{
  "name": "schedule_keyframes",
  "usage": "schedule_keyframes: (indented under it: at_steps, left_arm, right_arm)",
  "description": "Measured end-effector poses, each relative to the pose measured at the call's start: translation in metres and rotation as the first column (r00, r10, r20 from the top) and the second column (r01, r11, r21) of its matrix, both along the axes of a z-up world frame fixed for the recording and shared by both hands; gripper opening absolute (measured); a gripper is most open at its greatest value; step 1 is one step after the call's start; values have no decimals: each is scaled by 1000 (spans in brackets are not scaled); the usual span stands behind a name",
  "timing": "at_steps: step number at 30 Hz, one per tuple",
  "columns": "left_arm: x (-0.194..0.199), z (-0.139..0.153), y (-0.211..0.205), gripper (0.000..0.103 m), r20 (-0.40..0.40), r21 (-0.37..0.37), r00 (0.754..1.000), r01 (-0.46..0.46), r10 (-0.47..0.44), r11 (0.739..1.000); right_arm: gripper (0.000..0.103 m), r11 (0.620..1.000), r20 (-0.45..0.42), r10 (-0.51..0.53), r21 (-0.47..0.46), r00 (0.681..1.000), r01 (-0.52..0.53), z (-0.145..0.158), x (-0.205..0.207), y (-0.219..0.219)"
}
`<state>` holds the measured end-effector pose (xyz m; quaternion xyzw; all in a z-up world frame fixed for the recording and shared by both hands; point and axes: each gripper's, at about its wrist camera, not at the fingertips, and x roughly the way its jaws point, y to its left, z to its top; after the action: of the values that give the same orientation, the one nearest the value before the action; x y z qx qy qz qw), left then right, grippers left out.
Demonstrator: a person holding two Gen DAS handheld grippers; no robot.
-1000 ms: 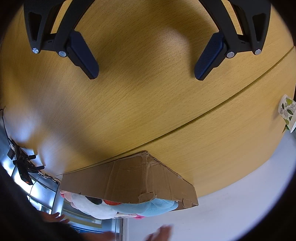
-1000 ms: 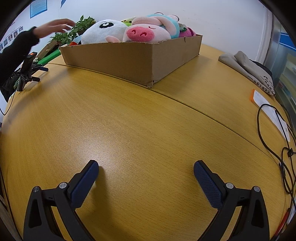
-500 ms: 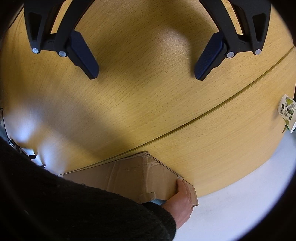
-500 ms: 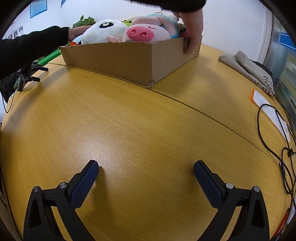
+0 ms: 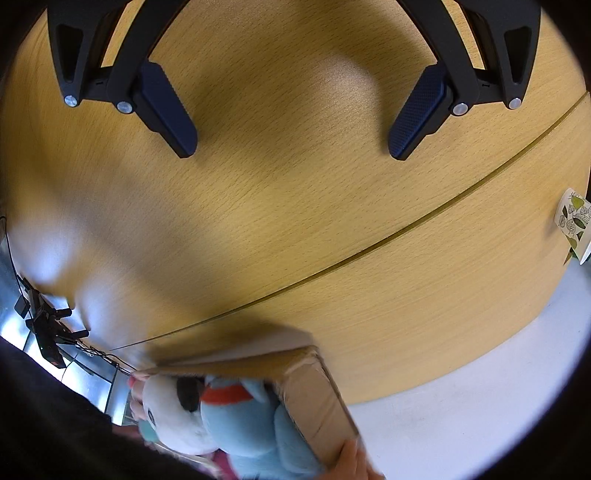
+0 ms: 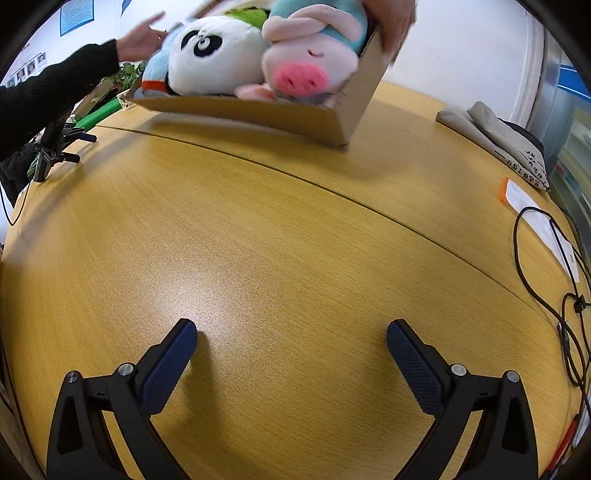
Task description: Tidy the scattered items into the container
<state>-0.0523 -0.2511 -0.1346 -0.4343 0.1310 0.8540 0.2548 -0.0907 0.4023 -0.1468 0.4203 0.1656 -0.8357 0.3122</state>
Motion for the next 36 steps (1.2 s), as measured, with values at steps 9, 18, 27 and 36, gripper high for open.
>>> schedule_keyframes:
  at_steps: [9,18,27,36]
  left_arm:
    - [0,0,0,103,-1,0,1000,-2,2,1000]
    - [1,-1,-1,103,-1,-1,1000,-4,4,1000]
    - [2,-4,-3,103,-1,-1,1000,-7,7,1000]
    - [2,-4,-3,103,-1,-1,1000,-9,9,1000]
  right_arm:
    - [103,1000,0,0,0,1000,0,0,0,0]
    - [103,1000,1,0,-1,1000,0,0,0,0]
    - [103,1000,0,1,-1,1000,-1,-1,1,0]
    - [103,1000,0,1,-1,1000,-1,-1,1,1]
